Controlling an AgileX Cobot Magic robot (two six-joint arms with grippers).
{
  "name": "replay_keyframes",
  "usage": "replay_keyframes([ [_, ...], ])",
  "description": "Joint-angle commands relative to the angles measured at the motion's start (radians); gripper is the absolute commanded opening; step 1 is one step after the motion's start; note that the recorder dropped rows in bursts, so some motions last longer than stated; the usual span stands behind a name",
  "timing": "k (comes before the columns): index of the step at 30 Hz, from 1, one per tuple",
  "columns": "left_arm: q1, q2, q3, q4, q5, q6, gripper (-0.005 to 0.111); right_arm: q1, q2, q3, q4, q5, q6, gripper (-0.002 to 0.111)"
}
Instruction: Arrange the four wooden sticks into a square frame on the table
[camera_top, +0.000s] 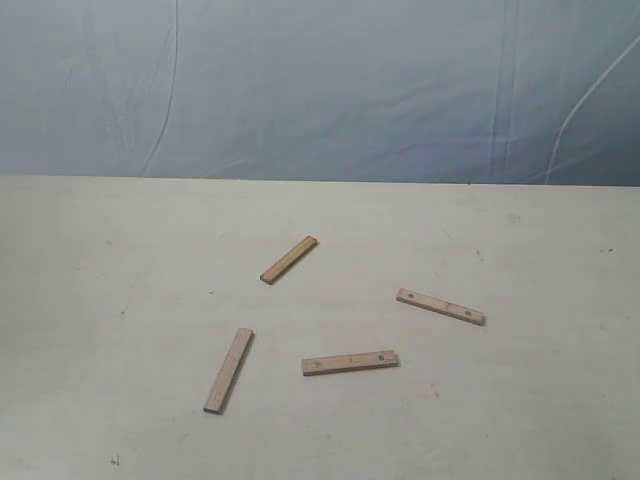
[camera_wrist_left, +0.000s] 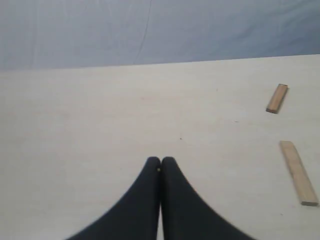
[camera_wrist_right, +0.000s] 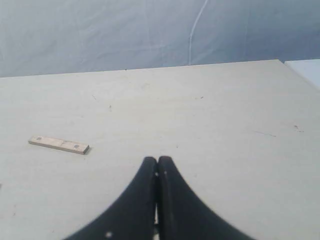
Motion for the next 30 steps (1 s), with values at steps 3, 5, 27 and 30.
replay_keyframes([
  [3, 0.004, -0.004, 0.002, -0.026, -0.265, -0.01, 0.0, -0.006, -0.007, 0.005, -0.006, -0.012, -0.004, -0.001],
  [5, 0.004, -0.004, 0.002, -0.166, -0.394, -0.011, 0.0, -0.006, -0.007, 0.005, -0.006, -0.012, -0.004, -0.001],
  [27, 0.001, 0.786, -0.806, 0.822, -0.555, -0.996, 0.0, -0.006, -0.007, 0.005, -0.006, -0.012, -0.004, -0.001],
  [30, -0.135, 0.993, -0.908, 1.15, -0.25, -1.144, 0.0, -0.006, -0.007, 0.005, -0.006, -0.012, -0.004, -0.001],
])
